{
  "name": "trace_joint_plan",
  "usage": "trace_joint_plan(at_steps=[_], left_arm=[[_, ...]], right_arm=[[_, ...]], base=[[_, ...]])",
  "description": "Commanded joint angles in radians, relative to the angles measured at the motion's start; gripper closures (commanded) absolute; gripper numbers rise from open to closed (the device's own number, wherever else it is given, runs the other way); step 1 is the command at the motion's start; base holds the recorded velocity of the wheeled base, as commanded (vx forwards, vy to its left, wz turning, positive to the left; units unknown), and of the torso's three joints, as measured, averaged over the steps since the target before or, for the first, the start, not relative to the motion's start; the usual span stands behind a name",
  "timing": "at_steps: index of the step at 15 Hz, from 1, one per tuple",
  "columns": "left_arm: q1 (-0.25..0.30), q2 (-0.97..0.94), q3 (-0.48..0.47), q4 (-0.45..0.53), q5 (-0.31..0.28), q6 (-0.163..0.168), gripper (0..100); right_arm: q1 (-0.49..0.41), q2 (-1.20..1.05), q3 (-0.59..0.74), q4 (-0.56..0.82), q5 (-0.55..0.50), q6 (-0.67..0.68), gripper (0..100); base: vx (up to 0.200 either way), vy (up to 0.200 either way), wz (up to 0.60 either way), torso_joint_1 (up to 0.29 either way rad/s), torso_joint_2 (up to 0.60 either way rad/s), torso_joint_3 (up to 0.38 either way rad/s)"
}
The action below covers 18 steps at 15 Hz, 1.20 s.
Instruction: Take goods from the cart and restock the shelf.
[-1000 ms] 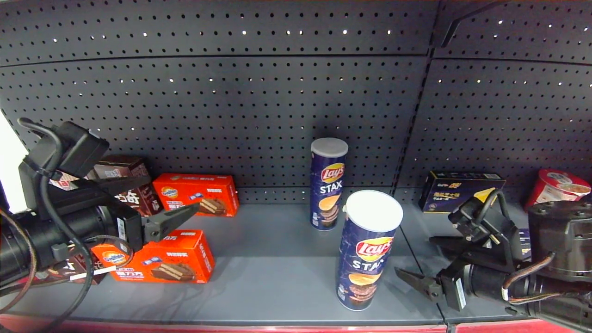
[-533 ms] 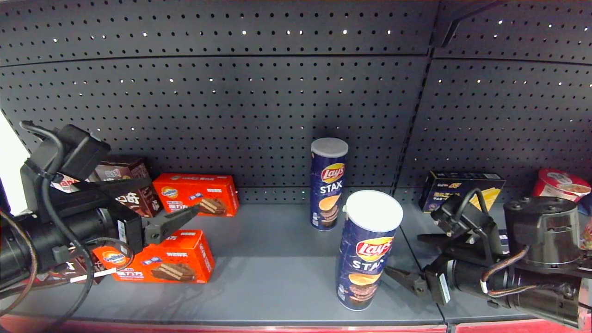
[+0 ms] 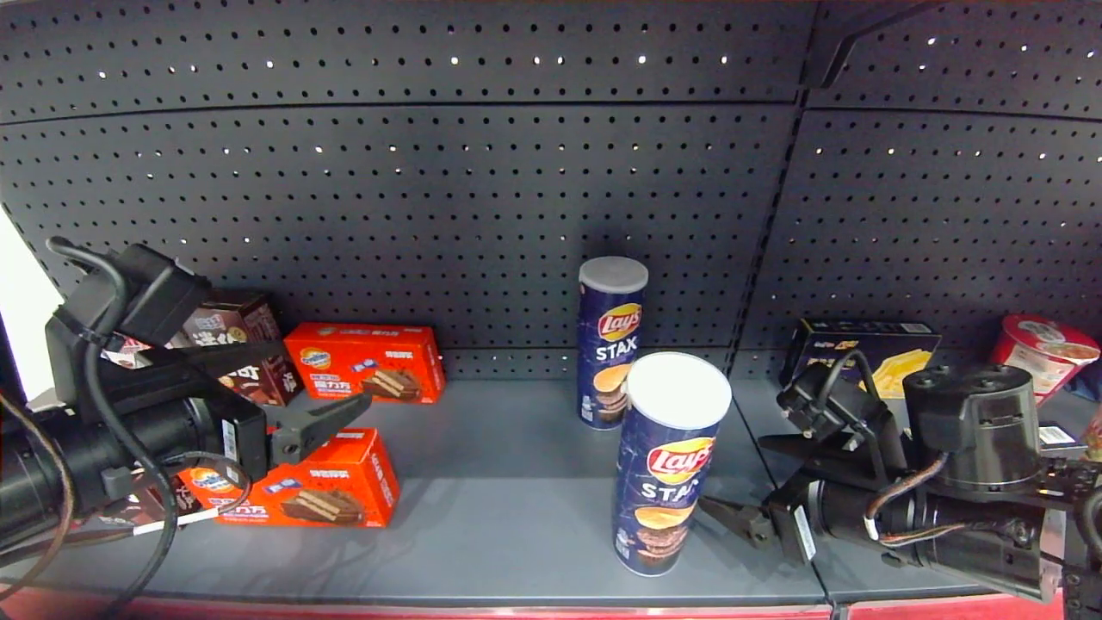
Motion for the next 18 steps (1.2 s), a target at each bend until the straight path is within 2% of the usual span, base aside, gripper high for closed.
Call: trace_joint_plan(at_steps=[1, 18], left_arm=[[0.0, 0.001, 0.01, -0.001, 0.0, 0.0, 0], [0.0, 0.001, 0.011, -0.001, 0.0, 0.0, 0]], right_arm=[[0.007, 0.014, -0.011, -0.001, 0.0, 0.0, 0], [0.048, 0.046, -0.045, -0.001, 0.0, 0.001, 0]], base=[[0.0, 0.0, 0.0, 0.0, 0.0, 0.0], [0.0, 0.0, 0.0, 0.0, 0.0, 0.0]])
